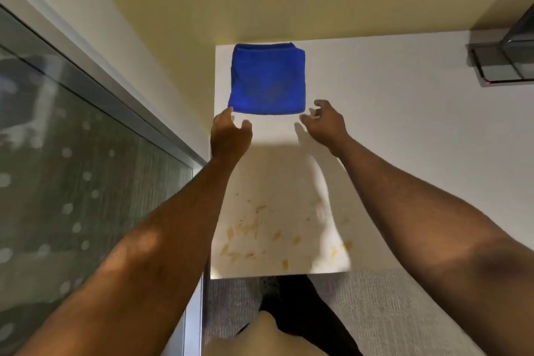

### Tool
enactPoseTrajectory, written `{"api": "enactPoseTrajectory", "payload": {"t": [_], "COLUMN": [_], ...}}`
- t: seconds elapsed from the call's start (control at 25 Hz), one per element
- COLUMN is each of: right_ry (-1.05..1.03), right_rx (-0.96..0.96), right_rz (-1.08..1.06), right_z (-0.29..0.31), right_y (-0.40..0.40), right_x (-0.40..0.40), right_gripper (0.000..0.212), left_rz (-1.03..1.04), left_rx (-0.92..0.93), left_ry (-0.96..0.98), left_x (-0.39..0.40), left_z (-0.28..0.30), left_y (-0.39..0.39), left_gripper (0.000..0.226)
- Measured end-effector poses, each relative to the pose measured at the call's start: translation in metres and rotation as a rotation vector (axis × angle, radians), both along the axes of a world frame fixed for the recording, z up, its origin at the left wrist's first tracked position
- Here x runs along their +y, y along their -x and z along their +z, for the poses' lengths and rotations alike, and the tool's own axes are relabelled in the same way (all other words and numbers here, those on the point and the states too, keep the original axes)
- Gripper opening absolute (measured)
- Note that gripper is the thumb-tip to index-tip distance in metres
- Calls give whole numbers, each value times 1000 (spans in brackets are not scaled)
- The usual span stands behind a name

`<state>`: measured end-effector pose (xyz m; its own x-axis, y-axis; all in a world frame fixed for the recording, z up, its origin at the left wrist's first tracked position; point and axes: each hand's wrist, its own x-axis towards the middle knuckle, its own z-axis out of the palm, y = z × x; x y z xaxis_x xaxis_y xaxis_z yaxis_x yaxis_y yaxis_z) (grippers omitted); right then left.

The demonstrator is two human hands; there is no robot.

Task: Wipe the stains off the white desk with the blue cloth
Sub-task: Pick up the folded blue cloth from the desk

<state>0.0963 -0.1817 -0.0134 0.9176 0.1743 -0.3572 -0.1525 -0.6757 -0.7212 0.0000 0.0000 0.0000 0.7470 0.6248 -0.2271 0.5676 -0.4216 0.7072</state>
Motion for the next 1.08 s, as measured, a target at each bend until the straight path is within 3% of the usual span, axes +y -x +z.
{"api": "enactPoseTrajectory", "payload": {"t": [0.12,0.2,0.28,0.48,0.6,0.76,0.84,0.96,1.08], "right_ry": [-68,-68,-44,-37,-109,22,17,-73,-149], "right_rx": [46,45,47,197,308,269,272,302,141], "right_rz": [-73,-83,-97,-276,-305,-198,-173,-121,-39], "right_z": [-5,-10,-17,-26,-24,-22,-21,-17,-4], "right_y": [-35,-55,-72,-108,-116,-121,-124,-126,-124], "right_x": [14,25,36,57,68,78,81,81,69], "right_gripper": [60,59,58,20,23,22,36,69,68], "left_rz": [7,45,23,9,21,32,33,34,92], "left_rx": [-19,0,66,177,233,177,98,48,28], "left_ry": [55,103,35,-24,14,43,101,173,292], "left_x": [10,20,30,48,54,53,53,52,50], "left_z": [-3,-10,-20,-39,-43,-42,-39,-32,-17], "left_y": [-33,-57,-78,-120,-135,-143,-145,-151,-153], "left_gripper": [13,31,49,45,47,46,49,37,20]}}
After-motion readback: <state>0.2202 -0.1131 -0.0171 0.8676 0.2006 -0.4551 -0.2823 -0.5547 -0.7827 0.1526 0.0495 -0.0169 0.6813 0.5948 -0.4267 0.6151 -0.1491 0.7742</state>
